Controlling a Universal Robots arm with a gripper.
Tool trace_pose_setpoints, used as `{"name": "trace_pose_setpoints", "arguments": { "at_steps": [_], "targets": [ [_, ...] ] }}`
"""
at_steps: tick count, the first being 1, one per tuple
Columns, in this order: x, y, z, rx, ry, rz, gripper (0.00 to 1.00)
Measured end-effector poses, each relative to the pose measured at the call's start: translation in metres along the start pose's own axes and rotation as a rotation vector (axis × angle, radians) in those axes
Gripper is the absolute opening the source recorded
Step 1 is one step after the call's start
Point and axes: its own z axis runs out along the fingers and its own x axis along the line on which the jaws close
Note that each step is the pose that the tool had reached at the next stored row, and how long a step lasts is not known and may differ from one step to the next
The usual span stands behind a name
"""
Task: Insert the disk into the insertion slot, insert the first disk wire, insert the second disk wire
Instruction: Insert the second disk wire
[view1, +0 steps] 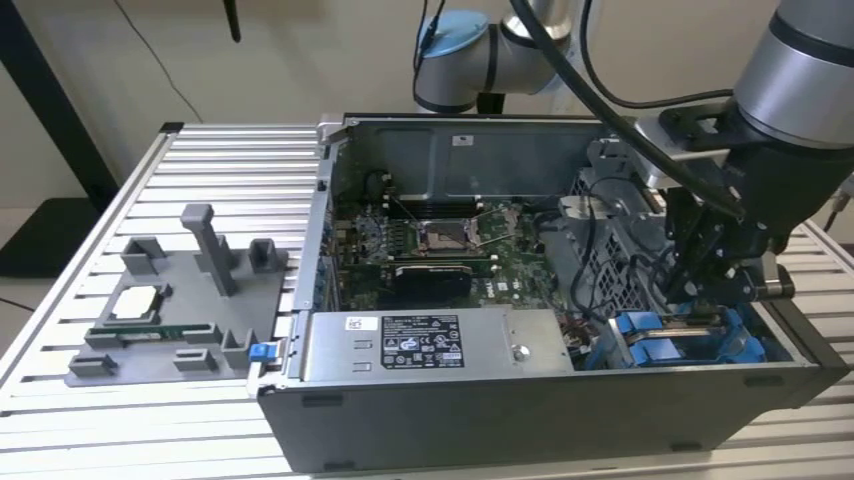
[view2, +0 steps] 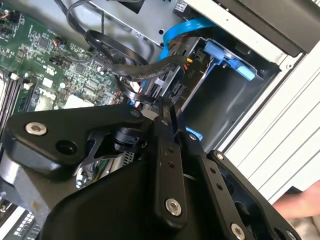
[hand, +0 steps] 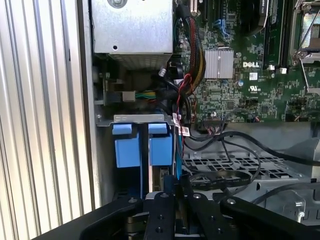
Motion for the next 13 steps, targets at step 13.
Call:
{"name": "trace_pose_setpoints", "arguments": {
  "at_steps": [13],
  "targets": [
    [0.0023,-0.0092,0.0075,0.0000,0.0007,0.000,0.00]
  ]
}}
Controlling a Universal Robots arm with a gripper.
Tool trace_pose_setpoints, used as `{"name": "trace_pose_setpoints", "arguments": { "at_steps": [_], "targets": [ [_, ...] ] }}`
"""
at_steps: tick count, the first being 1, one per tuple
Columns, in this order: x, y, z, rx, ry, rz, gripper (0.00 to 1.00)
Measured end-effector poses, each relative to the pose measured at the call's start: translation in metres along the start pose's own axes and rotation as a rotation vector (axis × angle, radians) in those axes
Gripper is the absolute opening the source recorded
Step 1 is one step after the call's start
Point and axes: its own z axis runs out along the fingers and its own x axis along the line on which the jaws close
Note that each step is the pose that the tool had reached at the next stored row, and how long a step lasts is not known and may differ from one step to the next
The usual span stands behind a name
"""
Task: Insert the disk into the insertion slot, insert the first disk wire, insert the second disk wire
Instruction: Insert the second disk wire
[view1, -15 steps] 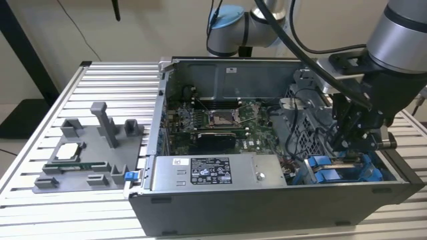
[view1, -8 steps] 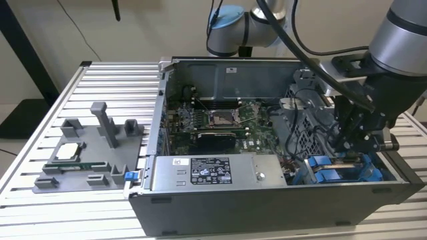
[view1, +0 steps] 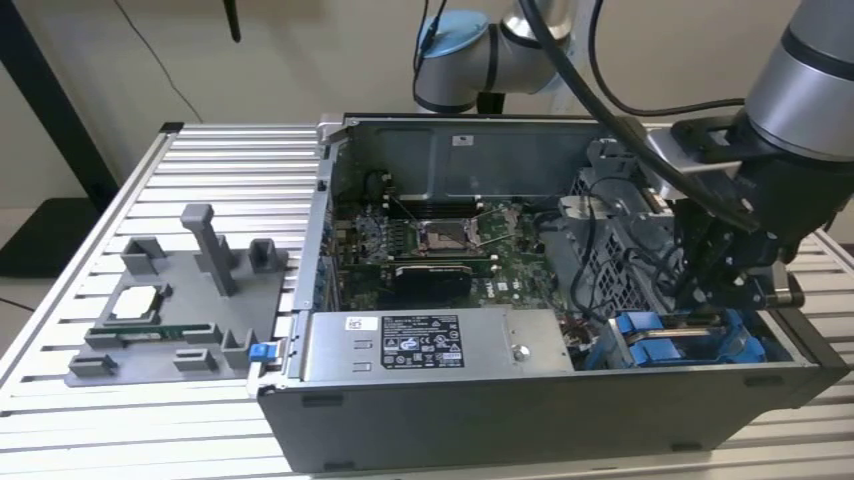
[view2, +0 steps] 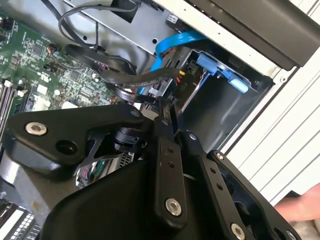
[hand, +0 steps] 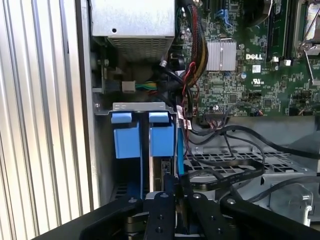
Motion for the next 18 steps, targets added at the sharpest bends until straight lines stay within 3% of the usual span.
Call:
{"name": "trace_pose_setpoints", "arguments": {
  "at_steps": [18],
  "targets": [
    [0.0020,-0.0023,0.0072,0.0001,0.0017,0.000,0.00]
  ]
}}
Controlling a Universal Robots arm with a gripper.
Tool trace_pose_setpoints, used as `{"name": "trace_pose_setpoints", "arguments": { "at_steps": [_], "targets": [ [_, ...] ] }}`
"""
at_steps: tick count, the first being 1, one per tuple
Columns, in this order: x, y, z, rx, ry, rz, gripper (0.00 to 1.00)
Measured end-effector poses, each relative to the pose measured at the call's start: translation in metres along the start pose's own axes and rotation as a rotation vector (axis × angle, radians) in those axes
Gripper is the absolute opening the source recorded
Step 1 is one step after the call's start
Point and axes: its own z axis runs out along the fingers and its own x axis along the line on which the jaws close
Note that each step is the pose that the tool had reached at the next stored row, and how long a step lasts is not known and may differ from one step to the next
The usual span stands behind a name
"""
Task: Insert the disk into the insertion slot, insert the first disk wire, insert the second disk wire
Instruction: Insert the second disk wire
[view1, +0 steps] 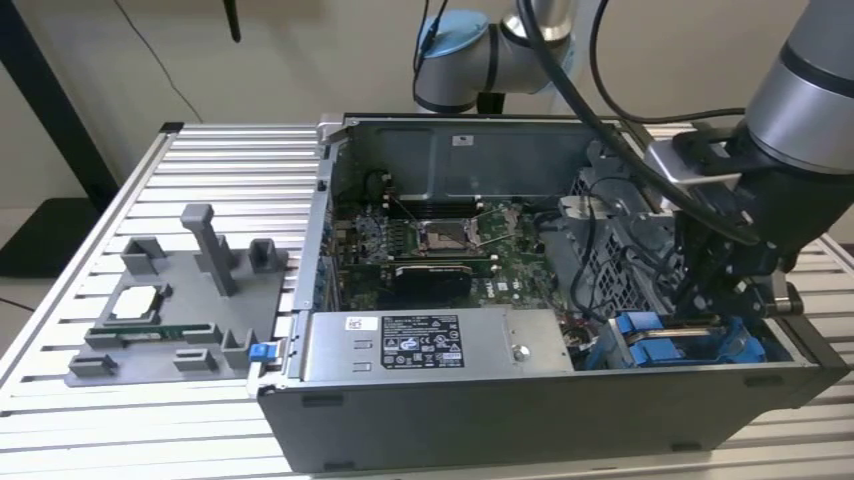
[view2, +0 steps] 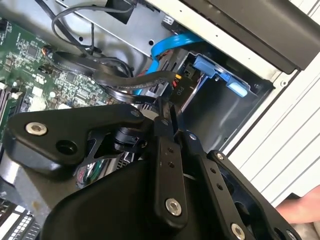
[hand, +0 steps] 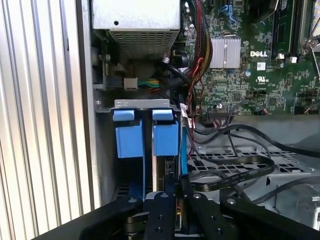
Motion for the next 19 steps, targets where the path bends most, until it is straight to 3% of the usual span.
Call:
{"name": "trace_pose_setpoints", "arguments": {
  "at_steps": [6,7,19],
  "targets": [
    [0.0003,0.0004,0.0047,-0.0001,0.0008,0.000,0.00],
    [0.0003,0.0004,0.0049,-0.0001,0.0003,0.000,1.00],
    [-0.0012,-0.0015,-0.0178,0.0000,0.0001,0.000,1.00]
  ]
}}
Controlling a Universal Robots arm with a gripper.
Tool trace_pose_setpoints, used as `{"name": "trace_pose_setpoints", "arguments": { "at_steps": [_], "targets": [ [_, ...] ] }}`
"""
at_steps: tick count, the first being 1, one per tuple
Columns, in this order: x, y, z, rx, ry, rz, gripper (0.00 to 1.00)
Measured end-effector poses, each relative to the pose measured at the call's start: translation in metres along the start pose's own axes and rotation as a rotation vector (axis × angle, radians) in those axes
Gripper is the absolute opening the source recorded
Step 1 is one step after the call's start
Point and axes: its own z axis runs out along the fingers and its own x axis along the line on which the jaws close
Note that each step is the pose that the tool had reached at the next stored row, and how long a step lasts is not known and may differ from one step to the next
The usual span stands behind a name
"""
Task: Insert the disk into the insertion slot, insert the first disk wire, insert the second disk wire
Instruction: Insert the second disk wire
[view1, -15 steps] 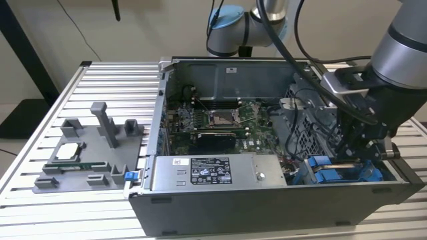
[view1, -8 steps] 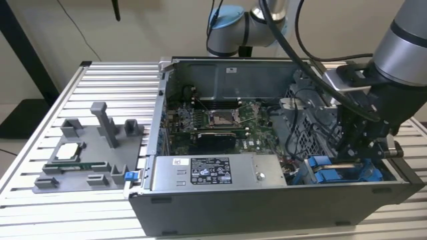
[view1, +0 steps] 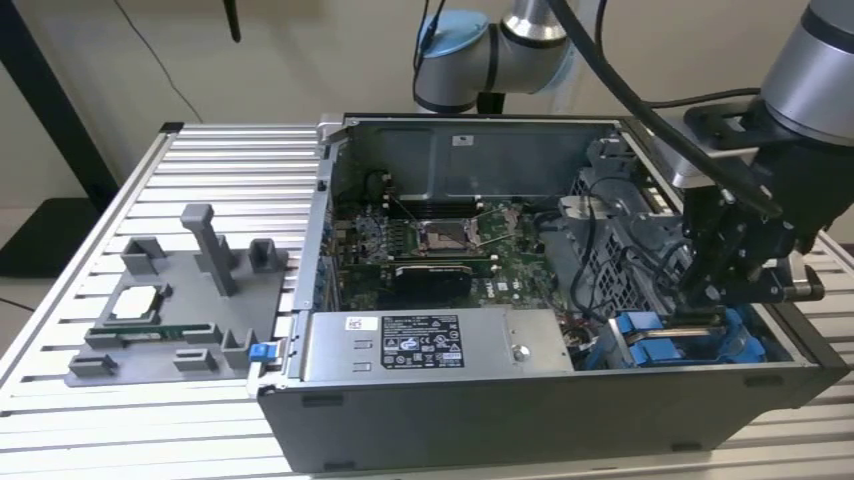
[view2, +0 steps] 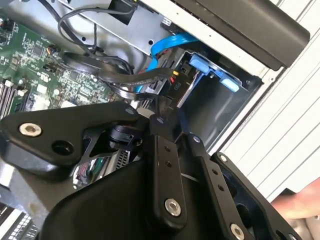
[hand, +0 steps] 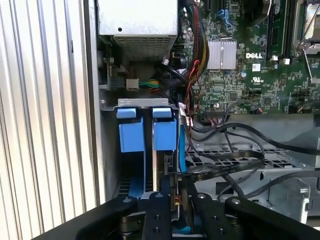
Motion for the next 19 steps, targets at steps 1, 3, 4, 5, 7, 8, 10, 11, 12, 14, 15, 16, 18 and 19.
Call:
{"name": "trace_pose_setpoints", "arguments": {
  "at_steps": [1,3,4,5,7,8,10,11,12,14,15,16,18,19],
  "targets": [
    [-0.0001,-0.0001,-0.0015,0.0000,-0.0001,0.000,1.00],
    [-0.0003,-0.0004,-0.0046,0.0000,0.0000,0.000,1.00],
    [-0.0004,-0.0005,-0.0060,0.0000,0.0001,0.000,1.00],
    [-0.0005,-0.0006,-0.0073,0.0000,0.0001,0.000,1.00],
    [-0.0007,-0.0008,-0.0098,0.0000,-0.0001,0.000,1.00],
    [-0.0007,-0.0009,-0.0109,0.0000,0.0000,0.000,1.00],
    [-0.0008,-0.0011,-0.0125,0.0000,-0.0001,0.000,1.00],
    [-0.0009,-0.0011,-0.0130,0.0000,-0.0002,0.000,1.00],
    [-0.0009,-0.0011,-0.0133,0.0000,-0.0001,0.000,1.00],
    [-0.0009,-0.0011,-0.0134,0.0000,-0.0002,0.000,1.00],
    [-0.0010,-0.0012,-0.0135,0.0000,-0.0002,0.000,1.00],
    [-0.0009,-0.0012,-0.0137,0.0000,0.0000,0.000,1.00],
    [-0.0010,-0.0012,-0.0139,0.0000,0.0000,0.000,1.00],
    [-0.0009,-0.0012,-0.0139,0.0000,0.0000,0.000,1.00]
  ]
}}
